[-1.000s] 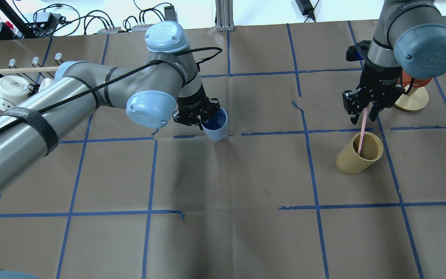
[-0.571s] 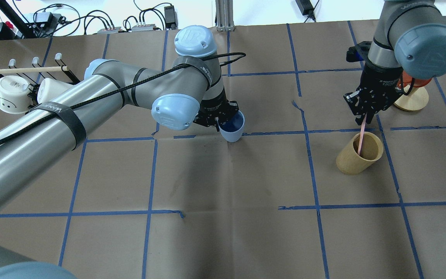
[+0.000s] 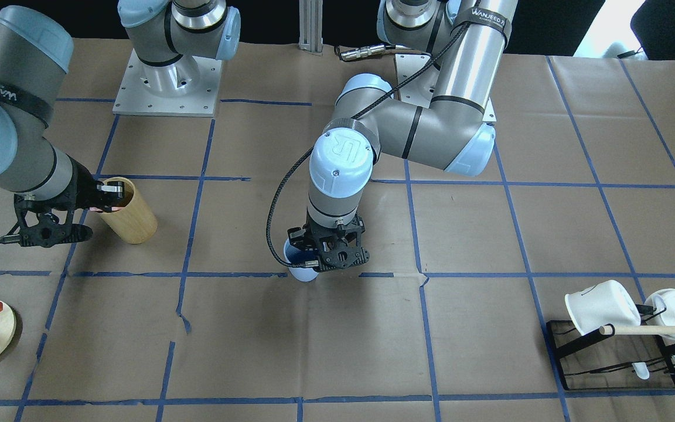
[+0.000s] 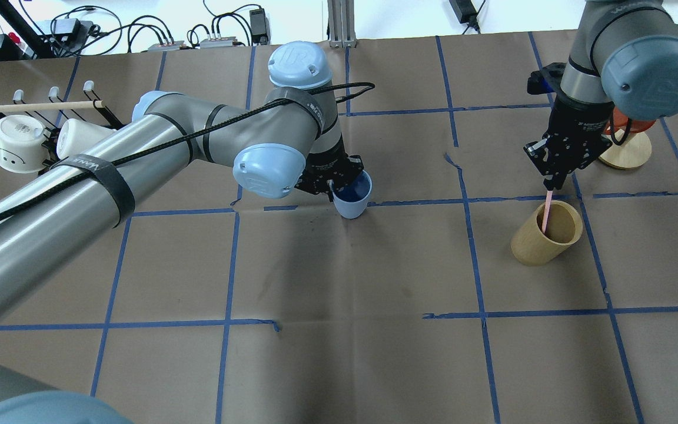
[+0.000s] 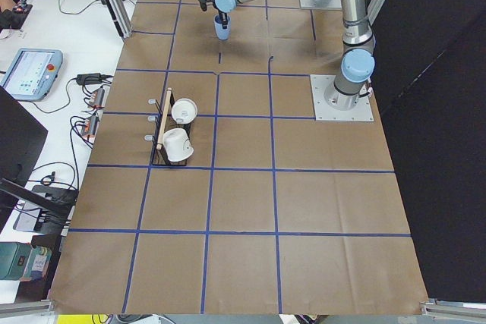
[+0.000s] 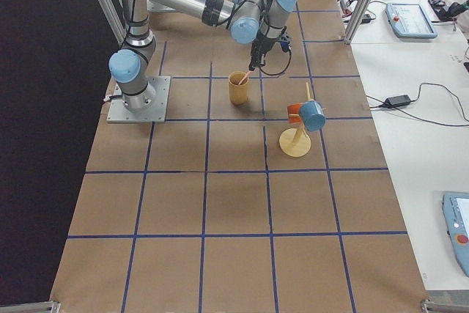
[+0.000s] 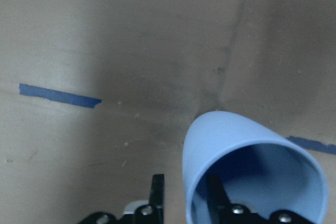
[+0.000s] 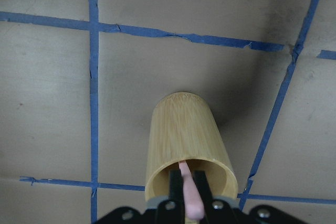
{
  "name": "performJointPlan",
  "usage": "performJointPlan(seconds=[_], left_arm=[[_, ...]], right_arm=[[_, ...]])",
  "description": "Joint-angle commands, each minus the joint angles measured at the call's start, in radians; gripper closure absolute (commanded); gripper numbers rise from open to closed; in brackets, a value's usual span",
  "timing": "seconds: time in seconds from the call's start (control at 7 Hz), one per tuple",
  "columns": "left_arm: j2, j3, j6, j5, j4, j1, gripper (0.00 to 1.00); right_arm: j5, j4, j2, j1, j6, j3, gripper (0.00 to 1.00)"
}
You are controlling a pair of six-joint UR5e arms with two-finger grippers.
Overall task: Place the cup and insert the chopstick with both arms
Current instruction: 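Set the blue cup at table center with left gripper while right grasps chopstick, then release the blue cup and raise left gripper while right lifts pink chopstick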
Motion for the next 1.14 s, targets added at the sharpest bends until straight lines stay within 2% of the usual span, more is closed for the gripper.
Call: performJointPlan(seconds=[0.0,0.29,0.57,0.71,0.86,1.0], left_arm=[[0.029,0.021,0.028,0.042,-0.015,0.014,0.01],[0.14,0.024,0.241,0.034,-0.111,0.114,0.01],[0.314,0.025,0.467,0.022,-0.286,0.221,0.01],[0.389,0.045,0.515,0.023,-0.377,0.266,0.01],[0.411,0.077,0.543,0.025,-0.432,0.29,0.01],[0.432,0.129,0.543,0.026,-0.503,0.289,0.01]], right_arm=[[-0.005,0.031,-0.013,0.001,0.0,-0.046,0.92],[0.006,0.196,-0.003,0.004,0.002,-0.244,0.92],[0.101,0.252,0.005,0.011,0.076,-0.386,0.92],[0.179,0.254,0.003,0.021,0.139,-0.406,0.92],[0.233,0.249,0.003,0.05,0.217,-0.408,0.93],[0.241,0.234,0.003,0.092,0.294,-0.41,0.93]])
